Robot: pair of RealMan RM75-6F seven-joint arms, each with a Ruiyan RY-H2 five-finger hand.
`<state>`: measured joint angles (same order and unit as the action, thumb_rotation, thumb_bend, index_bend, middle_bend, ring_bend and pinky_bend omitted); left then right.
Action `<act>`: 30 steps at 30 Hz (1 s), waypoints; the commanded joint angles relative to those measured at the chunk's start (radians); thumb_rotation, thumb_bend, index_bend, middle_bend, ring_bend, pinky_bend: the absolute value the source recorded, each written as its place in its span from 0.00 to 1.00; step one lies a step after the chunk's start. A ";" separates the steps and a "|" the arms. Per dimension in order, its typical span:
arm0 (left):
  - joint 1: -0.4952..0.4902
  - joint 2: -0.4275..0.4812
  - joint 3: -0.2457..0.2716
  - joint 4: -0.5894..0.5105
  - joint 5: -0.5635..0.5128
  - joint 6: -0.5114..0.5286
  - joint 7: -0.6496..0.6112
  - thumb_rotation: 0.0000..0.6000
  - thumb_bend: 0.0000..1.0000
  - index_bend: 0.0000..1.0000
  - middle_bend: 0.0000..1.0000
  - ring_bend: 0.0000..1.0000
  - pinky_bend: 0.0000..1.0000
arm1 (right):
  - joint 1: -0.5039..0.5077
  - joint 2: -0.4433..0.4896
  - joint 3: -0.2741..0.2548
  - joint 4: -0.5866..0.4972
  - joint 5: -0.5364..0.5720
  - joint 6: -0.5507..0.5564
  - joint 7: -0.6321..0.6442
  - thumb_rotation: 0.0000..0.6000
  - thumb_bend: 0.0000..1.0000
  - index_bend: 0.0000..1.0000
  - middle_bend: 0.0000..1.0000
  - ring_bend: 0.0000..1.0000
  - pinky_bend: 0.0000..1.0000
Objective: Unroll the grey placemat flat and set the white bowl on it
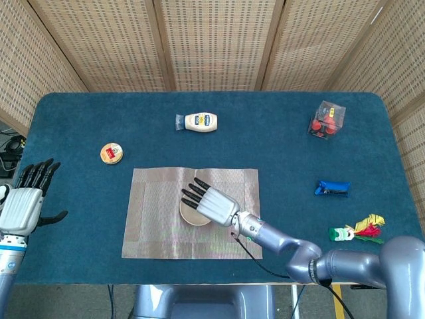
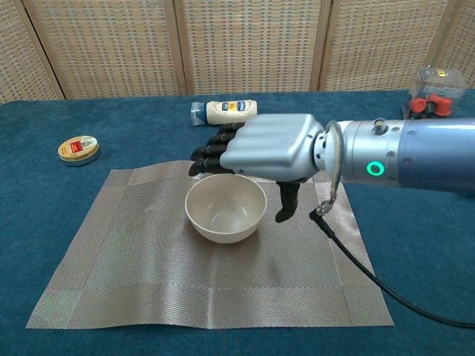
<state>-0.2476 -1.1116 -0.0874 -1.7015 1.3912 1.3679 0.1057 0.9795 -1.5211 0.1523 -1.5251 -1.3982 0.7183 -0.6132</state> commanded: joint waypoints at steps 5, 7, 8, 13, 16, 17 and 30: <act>0.012 0.006 0.009 -0.008 0.025 0.019 -0.011 1.00 0.00 0.00 0.00 0.00 0.00 | -0.142 0.272 -0.024 -0.233 -0.027 0.203 -0.032 1.00 0.00 0.00 0.00 0.00 0.00; 0.020 0.007 0.015 -0.012 0.039 0.034 -0.010 1.00 0.00 0.00 0.00 0.00 0.00 | -0.197 0.345 -0.045 -0.256 -0.052 0.271 -0.016 1.00 0.00 0.00 0.00 0.00 0.00; 0.023 0.007 0.017 -0.013 0.043 0.038 -0.010 1.00 0.00 0.00 0.00 0.00 0.00 | -0.213 0.364 -0.052 -0.259 -0.060 0.290 -0.009 1.00 0.00 0.00 0.00 0.00 0.00; 0.050 -0.013 0.036 -0.001 0.072 0.081 0.013 1.00 0.00 0.00 0.00 0.00 0.00 | -0.359 0.476 -0.105 -0.204 -0.120 0.481 0.082 1.00 0.00 0.00 0.00 0.00 0.00; 0.068 -0.034 0.040 0.017 0.093 0.120 0.010 1.00 0.00 0.00 0.00 0.00 0.00 | -0.438 0.484 -0.117 -0.160 -0.110 0.578 0.172 1.00 0.00 0.00 0.00 0.00 0.00; 0.079 -0.042 0.043 0.028 0.102 0.139 0.003 1.00 0.00 0.00 0.00 0.00 0.00 | -0.482 0.478 -0.120 -0.142 -0.087 0.624 0.239 1.00 0.00 0.00 0.00 0.00 0.00; 0.153 -0.043 0.093 0.073 0.155 0.218 -0.058 1.00 0.00 0.00 0.00 0.00 0.00 | -0.711 0.325 -0.178 0.214 -0.105 0.842 0.691 1.00 0.00 0.00 0.00 0.00 0.00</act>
<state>-0.0985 -1.1555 0.0019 -1.6323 1.5412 1.5814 0.0512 0.3299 -1.1423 -0.0047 -1.4045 -1.4878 1.4968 0.0127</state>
